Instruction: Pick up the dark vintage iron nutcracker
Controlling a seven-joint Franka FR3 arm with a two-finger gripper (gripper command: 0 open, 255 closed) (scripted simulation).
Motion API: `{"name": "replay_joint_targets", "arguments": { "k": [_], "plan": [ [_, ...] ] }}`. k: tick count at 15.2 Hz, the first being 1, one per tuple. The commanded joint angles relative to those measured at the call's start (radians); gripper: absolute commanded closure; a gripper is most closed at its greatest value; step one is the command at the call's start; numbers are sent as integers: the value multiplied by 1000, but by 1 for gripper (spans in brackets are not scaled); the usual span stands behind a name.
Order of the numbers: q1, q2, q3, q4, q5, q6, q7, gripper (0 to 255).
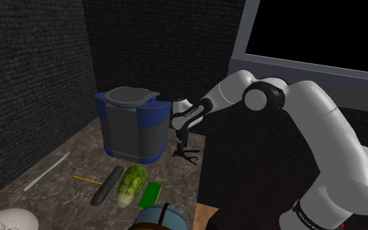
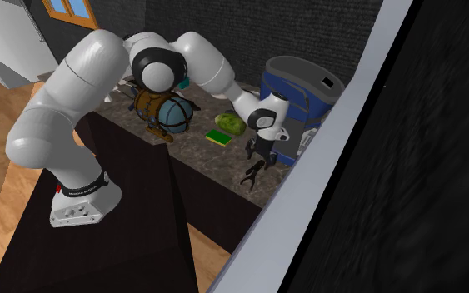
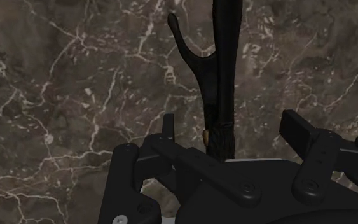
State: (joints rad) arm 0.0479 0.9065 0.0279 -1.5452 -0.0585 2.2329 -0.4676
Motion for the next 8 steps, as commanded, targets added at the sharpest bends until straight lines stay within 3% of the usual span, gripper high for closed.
{"name": "replay_joint_targets", "arguments": {
  "k": [1, 4, 5, 8],
  "plan": [
    [1, 25, -1, 13, -1, 12, 0, 0],
    [1, 44, -1, 23, -1, 21, 1, 0],
    [2, 43, -1, 22, -1, 21, 1, 255],
    [1, 44, -1, 24, -1, 20, 1, 255]
  ]
}}
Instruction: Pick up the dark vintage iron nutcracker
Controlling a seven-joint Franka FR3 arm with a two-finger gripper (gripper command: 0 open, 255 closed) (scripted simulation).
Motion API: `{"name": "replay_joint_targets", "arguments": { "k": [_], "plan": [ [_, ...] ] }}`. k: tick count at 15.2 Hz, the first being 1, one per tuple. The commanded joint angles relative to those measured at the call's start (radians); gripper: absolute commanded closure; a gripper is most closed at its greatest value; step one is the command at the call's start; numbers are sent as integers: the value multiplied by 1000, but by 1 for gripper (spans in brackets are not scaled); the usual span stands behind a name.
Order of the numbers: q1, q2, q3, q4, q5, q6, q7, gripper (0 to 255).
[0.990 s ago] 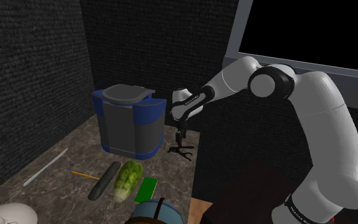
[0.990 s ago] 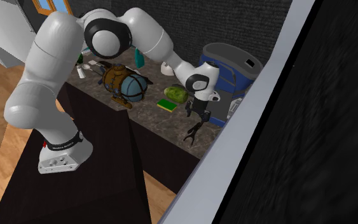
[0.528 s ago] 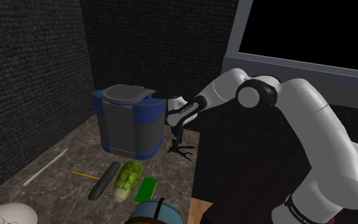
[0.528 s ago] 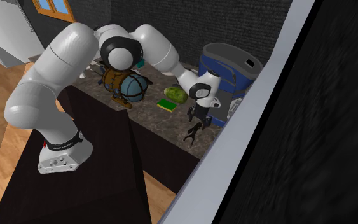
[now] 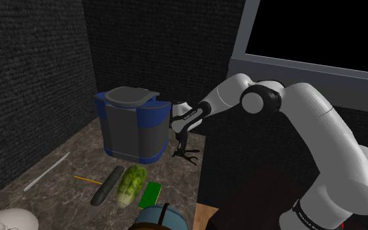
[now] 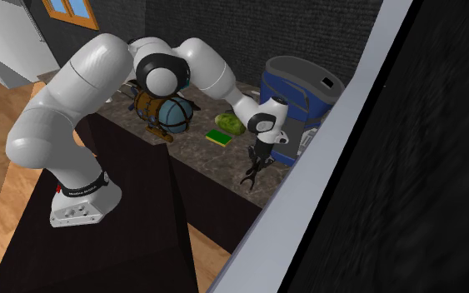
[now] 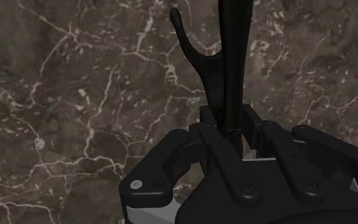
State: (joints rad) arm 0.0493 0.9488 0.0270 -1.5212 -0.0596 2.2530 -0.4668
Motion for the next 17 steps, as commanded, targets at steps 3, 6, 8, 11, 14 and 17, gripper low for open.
{"name": "replay_joint_targets", "arguments": {
  "k": [3, 6, 8, 11, 14, 17],
  "plan": [
    [0, 1, 0, -1, 0, 0, 0, 255],
    [0, 1, 0, -1, 0, 1, 0, 255],
    [-1, -22, 1, -13, 1, -10, -1, 255],
    [-1, -56, 1, -29, 1, -28, -1, 255],
    [-2, -89, 2, -43, 2, -48, -2, 255],
    [-3, -121, 3, -55, 3, -68, -3, 255]
  ]
}}
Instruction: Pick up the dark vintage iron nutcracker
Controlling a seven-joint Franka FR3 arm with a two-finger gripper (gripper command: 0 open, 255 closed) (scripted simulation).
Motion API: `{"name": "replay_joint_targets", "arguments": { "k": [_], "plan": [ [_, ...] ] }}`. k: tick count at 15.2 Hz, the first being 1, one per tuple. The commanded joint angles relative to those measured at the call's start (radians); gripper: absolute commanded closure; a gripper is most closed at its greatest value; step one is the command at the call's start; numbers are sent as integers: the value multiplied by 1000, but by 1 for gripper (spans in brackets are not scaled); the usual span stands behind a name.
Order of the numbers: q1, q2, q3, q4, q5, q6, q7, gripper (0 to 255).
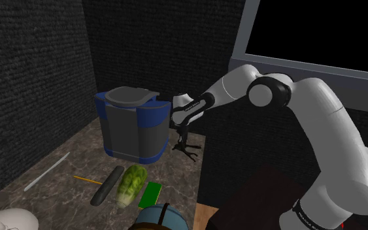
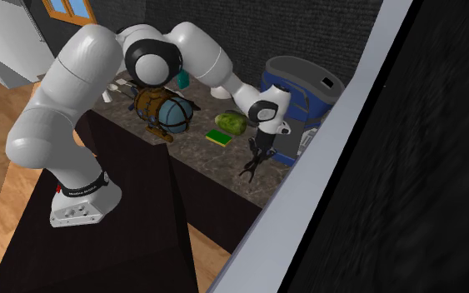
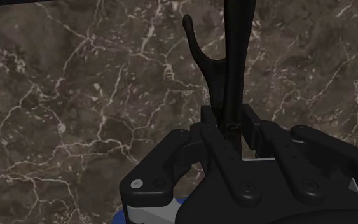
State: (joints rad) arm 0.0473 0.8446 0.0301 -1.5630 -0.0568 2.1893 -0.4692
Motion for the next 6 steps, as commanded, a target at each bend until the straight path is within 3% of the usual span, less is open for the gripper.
{"name": "replay_joint_targets", "arguments": {
  "k": [1, 6],
  "plan": [
    [-1, -28, 1, -16, 1, -12, -1, 255],
    [-2, -60, 1, -25, 2, -35, -2, 255]
  ]
}}
